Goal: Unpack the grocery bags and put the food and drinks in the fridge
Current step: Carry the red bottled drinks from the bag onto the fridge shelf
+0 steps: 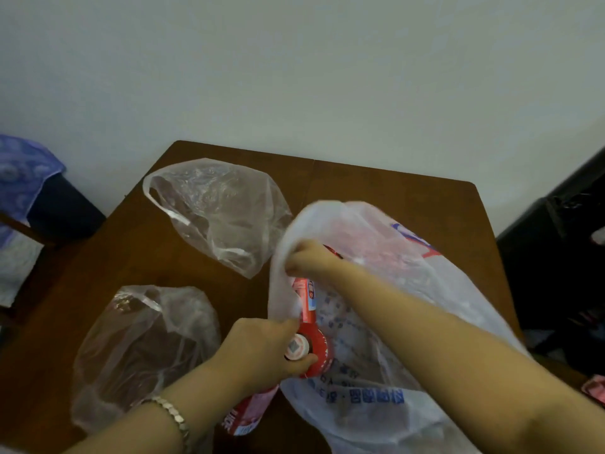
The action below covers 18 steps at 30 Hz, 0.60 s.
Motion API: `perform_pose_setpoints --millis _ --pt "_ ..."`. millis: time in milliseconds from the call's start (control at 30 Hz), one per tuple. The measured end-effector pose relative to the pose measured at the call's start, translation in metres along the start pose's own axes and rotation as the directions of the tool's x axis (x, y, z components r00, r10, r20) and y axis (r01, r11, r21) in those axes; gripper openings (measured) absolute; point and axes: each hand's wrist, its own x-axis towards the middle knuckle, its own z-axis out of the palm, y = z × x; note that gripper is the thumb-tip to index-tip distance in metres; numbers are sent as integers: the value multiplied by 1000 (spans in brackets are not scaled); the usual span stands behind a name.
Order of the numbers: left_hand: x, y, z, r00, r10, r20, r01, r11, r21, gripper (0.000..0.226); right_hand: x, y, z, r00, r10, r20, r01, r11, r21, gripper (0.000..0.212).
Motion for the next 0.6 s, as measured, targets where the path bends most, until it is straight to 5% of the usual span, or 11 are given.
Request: perform_pose_setpoints --millis 100,200,300,433,600 --pt "4 -4 1 994 -51 92 51 999 1 100 -4 -37 -3 988 -77 137 102 977 -189 30" --pt "8 -12 2 990 -93 106 91 996 22 79 -6 -18 -10 982 -110 153 173 844 -508 37" --pt "10 -14 2 983 -84 161 81 996 26 60 -13 31 -12 966 -140 218 258 559 -788 49" --pt "8 -16 3 986 -13 164 4 999 53 84 -18 80 4 860 -131 494 506 89 -858 64" --pt "3 -20 -1 972 -39 233 22 997 73 89 6 86 30 874 -190 448 467 73 -881 72"
